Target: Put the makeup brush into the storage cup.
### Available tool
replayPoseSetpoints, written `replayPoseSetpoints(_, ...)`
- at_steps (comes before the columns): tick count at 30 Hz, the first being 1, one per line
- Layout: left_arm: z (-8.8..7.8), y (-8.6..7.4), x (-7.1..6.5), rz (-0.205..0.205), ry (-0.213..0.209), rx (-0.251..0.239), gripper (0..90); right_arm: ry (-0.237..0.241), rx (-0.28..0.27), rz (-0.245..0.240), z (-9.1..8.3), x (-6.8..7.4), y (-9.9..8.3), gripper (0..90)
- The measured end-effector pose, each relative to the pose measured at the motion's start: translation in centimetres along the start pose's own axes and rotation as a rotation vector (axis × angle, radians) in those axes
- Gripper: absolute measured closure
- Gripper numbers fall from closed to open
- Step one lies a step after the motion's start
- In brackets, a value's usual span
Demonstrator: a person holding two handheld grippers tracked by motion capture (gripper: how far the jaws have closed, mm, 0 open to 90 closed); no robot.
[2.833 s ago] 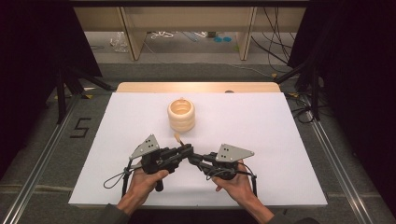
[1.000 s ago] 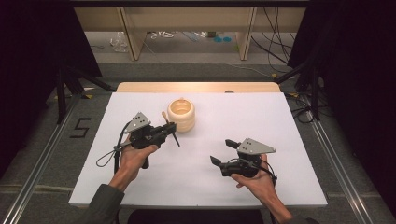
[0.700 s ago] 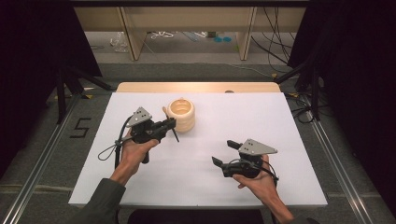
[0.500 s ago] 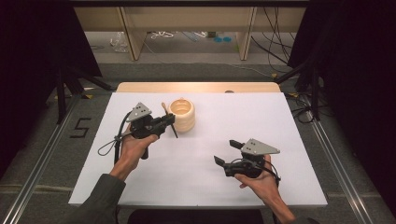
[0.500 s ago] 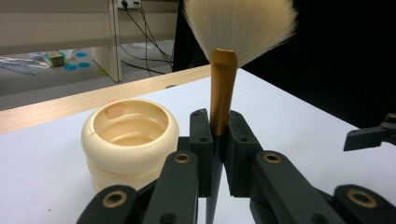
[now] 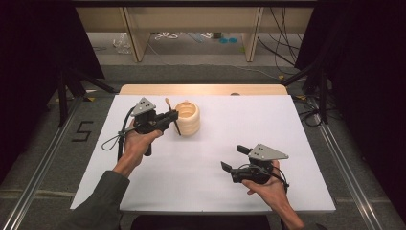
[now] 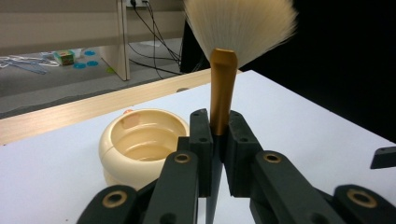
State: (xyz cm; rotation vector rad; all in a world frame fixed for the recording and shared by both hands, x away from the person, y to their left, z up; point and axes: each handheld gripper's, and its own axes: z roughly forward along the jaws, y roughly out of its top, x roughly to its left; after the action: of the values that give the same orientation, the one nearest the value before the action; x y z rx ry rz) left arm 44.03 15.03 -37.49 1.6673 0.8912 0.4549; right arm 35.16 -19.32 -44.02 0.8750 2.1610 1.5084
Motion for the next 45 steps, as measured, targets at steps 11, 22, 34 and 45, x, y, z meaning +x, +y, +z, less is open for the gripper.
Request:
replayPoseSetpoints(11,0.4,1.2,0.7,0.006,0.014,-0.003,83.0,-0.001,-0.006,0.005,-0.1,0.0,-0.1,18.0)
replayPoseSetpoints(22,1.1,2.1,1.4,-0.004,0.031,-0.005,83.0,0.002,0.002,0.011,-0.3,0.0,-0.4,18.0)
replayPoseSetpoints(34,1.9,3.1,1.8,0.011,0.047,0.004,83.0,0.003,-0.001,0.016,-0.3,0.0,-0.4,18.2)
replayPoseSetpoints(45,2.6,4.0,2.2,0.015,0.060,0.003,83.0,0.001,0.008,0.010,-0.3,0.0,-0.5,18.5)
